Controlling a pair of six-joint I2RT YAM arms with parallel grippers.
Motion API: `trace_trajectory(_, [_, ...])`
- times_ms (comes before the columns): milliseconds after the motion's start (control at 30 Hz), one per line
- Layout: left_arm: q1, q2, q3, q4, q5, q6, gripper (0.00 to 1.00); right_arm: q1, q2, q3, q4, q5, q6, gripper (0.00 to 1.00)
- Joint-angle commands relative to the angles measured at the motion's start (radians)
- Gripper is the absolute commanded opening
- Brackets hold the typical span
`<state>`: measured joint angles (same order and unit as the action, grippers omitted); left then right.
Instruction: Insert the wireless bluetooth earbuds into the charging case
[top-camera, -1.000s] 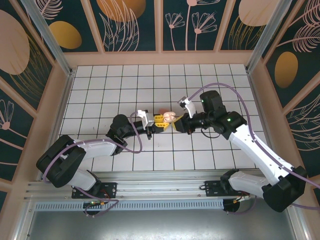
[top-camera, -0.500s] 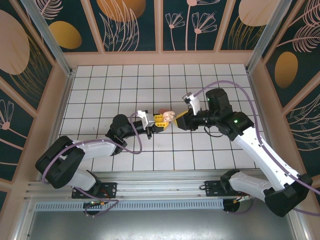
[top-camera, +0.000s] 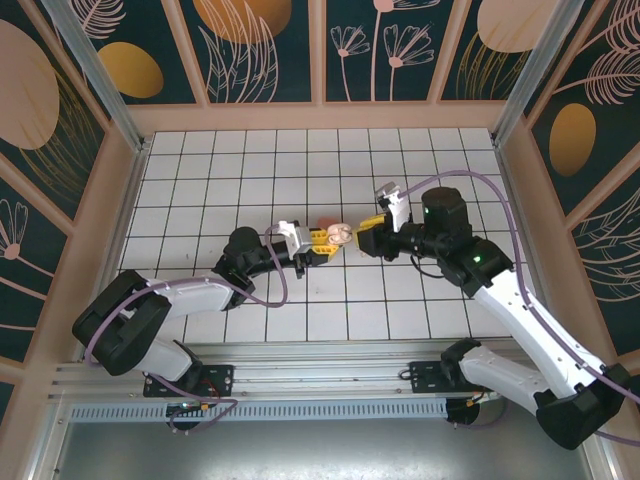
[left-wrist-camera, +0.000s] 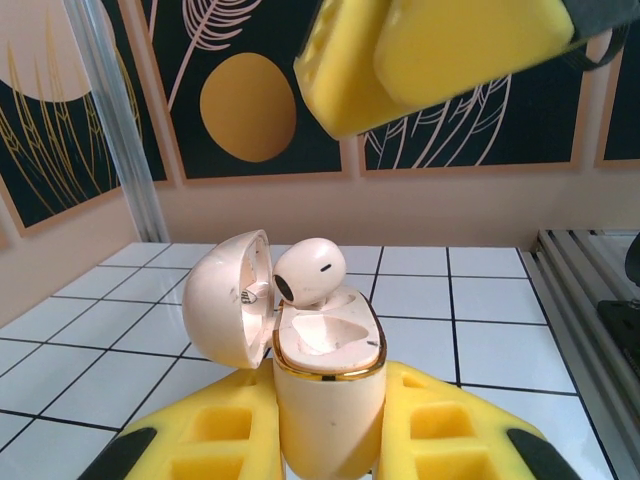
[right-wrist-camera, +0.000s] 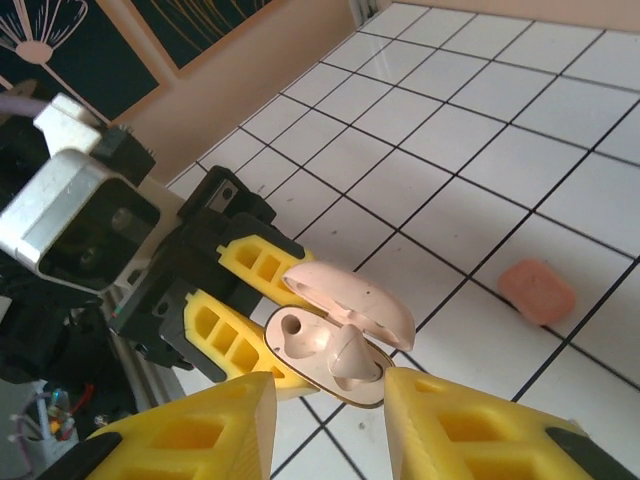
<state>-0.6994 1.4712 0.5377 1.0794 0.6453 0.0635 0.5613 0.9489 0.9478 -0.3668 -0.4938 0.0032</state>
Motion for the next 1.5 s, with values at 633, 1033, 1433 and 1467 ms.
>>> trace_trajectory(633, [-0.002,-0.016,0.035,-0.030,0.043,0.054,0.10,-0.184,0.010,-0.051,-0.002,-0.399,-0.813,0.34])
trace_trajectory(1033, [-0.003,-0.009,0.038,0.008,0.055,0.027,0.10,-0.185,0.051,-0.058,0.057,-0.449,-0.806,0.34])
trace_trajectory(1433, [-0.002,-0.021,0.038,0.006,0.049,0.028,0.10,-0.176,0.100,-0.026,0.028,-0.483,-0.825,0.33])
trace_trajectory(1467, [-0.003,-0.022,0.036,0.004,0.044,0.029,0.10,-0.173,0.104,-0.026,0.023,-0.468,-0.827,0.33])
